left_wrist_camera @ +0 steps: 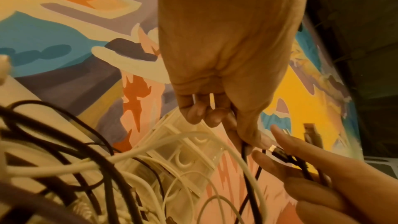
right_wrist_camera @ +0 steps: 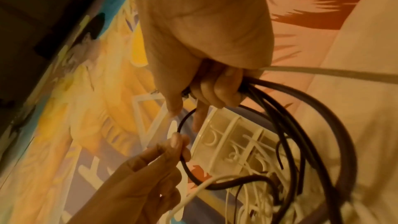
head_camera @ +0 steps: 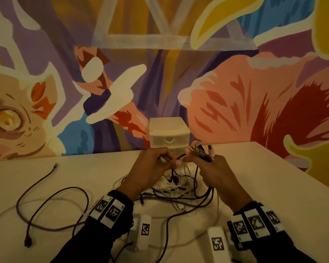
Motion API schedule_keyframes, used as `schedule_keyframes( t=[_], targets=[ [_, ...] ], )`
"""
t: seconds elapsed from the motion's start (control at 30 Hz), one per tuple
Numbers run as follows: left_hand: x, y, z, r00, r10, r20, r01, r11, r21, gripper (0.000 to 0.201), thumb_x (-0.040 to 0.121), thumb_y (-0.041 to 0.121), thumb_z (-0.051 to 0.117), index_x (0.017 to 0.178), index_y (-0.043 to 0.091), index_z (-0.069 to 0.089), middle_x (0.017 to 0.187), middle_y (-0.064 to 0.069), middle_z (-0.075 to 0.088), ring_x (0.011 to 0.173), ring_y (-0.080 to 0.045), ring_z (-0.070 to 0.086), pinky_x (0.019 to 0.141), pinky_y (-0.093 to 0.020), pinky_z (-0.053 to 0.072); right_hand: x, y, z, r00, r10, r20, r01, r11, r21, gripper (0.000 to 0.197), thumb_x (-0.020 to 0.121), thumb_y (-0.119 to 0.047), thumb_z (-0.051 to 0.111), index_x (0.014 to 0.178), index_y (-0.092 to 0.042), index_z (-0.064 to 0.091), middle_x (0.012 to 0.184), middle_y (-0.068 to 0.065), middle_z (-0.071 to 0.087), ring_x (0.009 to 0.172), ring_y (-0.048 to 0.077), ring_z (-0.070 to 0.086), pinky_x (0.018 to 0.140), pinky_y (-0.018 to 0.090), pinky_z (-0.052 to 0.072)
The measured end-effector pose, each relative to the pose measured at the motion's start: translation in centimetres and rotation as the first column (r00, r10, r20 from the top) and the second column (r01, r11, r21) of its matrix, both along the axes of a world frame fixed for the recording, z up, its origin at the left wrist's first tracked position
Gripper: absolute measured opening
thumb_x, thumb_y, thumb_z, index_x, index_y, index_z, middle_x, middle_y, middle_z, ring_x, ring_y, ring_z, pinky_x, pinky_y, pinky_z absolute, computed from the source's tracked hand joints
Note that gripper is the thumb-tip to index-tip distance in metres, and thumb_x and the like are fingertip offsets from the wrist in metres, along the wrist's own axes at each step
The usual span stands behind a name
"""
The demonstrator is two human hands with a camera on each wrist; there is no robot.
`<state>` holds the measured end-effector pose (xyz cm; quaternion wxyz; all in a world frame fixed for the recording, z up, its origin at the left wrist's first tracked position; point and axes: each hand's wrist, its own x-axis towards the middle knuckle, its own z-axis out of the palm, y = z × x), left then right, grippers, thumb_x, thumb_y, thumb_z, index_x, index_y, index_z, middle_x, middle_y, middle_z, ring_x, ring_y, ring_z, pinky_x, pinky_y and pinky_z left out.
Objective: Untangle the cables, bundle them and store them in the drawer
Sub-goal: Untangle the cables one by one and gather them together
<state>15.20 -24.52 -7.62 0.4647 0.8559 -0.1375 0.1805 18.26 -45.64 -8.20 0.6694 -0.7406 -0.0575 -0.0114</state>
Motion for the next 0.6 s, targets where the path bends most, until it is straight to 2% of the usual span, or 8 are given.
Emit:
schedule_keyframes(
  t=[0.1, 0.17, 0.27, 0.33, 0.4, 0.47, 0.53, 0.6],
  targets=[
    [-0.1, -0.8, -0.1, 0.997, -0.050, -0.058, 0.053, 0.997, 0.055, 0.012, 0.094, 0.034, 0.081, 0.095, 0.023, 0.081, 0.090, 0.009, 0.079, 0.077, 0.002, 0.066, 0.071, -0.010, 0.047, 0.0, 0.0, 0.0, 0.999, -0.009, 0.041, 0.004, 0.994, 0.105, 0.024, 0.089, -0.042, 0.086, 0.095, -0.019, 0.082, 0.045, -0.017, 0.045, 0.039, 0.000, 0.042, 0.052, 0.021, 0.032],
    [-0.1, -0.8, -0.5, 0.989, -0.072, -0.127, 0.089, 0.988, 0.128, 0.013, 0.097, 0.039, 0.078, 0.097, 0.026, 0.078, 0.092, 0.010, 0.078, 0.076, -0.002, 0.066, 0.072, -0.016, 0.050, 0.2, 0.0, 0.3, 0.996, -0.049, 0.074, 0.033, 0.979, 0.200, 0.019, 0.090, -0.034, 0.087, 0.090, -0.019, 0.077, 0.047, -0.017, 0.044, 0.041, 0.002, 0.040, 0.053, 0.025, 0.031],
    [-0.2, -0.5, -1.5, 0.967, -0.112, -0.228, 0.145, 0.981, 0.131, 0.007, 0.096, 0.035, 0.078, 0.099, 0.031, 0.073, 0.091, 0.008, 0.074, 0.080, -0.023, 0.071, 0.078, -0.039, 0.059, 1.4, -1.1, 0.5, 0.979, -0.179, 0.093, 0.116, 0.875, 0.470, 0.034, 0.088, -0.036, 0.089, 0.101, -0.011, 0.071, 0.064, 0.003, 0.033, 0.048, 0.012, 0.026, 0.049, 0.033, 0.024],
    [-0.1, -0.2, -1.5, 0.970, -0.099, -0.220, 0.124, 0.987, 0.101, 0.010, 0.095, 0.030, 0.077, 0.102, 0.035, 0.072, 0.089, 0.007, 0.073, 0.075, -0.021, 0.070, 0.076, -0.040, 0.059, 1.5, -1.9, 0.7, 0.971, -0.208, 0.115, 0.119, 0.843, 0.524, 0.038, 0.089, -0.036, 0.088, 0.109, -0.009, 0.070, 0.081, 0.013, 0.038, 0.049, 0.012, 0.023, 0.046, 0.031, 0.024],
    [0.1, -0.1, -1.3, 0.974, -0.063, -0.217, 0.086, 0.992, 0.098, 0.011, 0.095, 0.032, 0.077, 0.103, 0.037, 0.072, 0.094, 0.008, 0.074, 0.071, -0.016, 0.067, 0.074, -0.037, 0.058, 1.4, -2.3, 0.8, 0.971, -0.208, 0.121, 0.117, 0.848, 0.517, 0.039, 0.090, -0.038, 0.087, 0.108, -0.006, 0.074, 0.086, 0.013, 0.041, 0.049, 0.012, 0.022, 0.047, 0.030, 0.022],
    [0.2, -0.1, -1.2, 0.970, -0.061, -0.234, 0.072, 0.997, 0.042, 0.009, 0.095, 0.029, 0.078, 0.102, 0.033, 0.073, 0.100, 0.006, 0.076, 0.075, -0.021, 0.072, 0.075, -0.040, 0.061, 1.5, -2.3, 0.5, 0.979, -0.178, 0.103, 0.108, 0.873, 0.475, 0.048, 0.089, -0.043, 0.086, 0.104, 0.000, 0.073, 0.068, 0.009, 0.034, 0.048, 0.013, 0.022, 0.048, 0.032, 0.022],
    [0.2, -0.1, -1.0, 0.967, -0.056, -0.248, 0.041, 0.997, -0.063, 0.009, 0.095, 0.024, 0.080, 0.103, 0.024, 0.074, 0.101, -0.001, 0.078, 0.082, -0.030, 0.076, 0.072, -0.047, 0.064, 1.5, -1.9, 0.2, 0.990, -0.115, 0.084, 0.084, 0.948, 0.307, 0.062, 0.085, -0.055, 0.087, 0.100, 0.003, 0.072, 0.057, -0.004, 0.030, 0.047, 0.013, 0.025, 0.050, 0.032, 0.025],
    [0.0, 0.0, -0.6, 0.974, -0.038, -0.225, -0.001, 0.985, -0.170, 0.013, 0.096, 0.021, 0.080, 0.106, 0.016, 0.073, 0.099, -0.008, 0.079, 0.077, -0.027, 0.075, 0.059, -0.040, 0.061, 1.3, -1.4, -0.4, 0.997, -0.041, 0.070, 0.035, 0.996, 0.083, 0.062, 0.082, -0.058, 0.087, 0.094, 0.000, 0.074, 0.053, -0.007, 0.034, 0.047, 0.012, 0.031, 0.051, 0.032, 0.028]
  ],
)
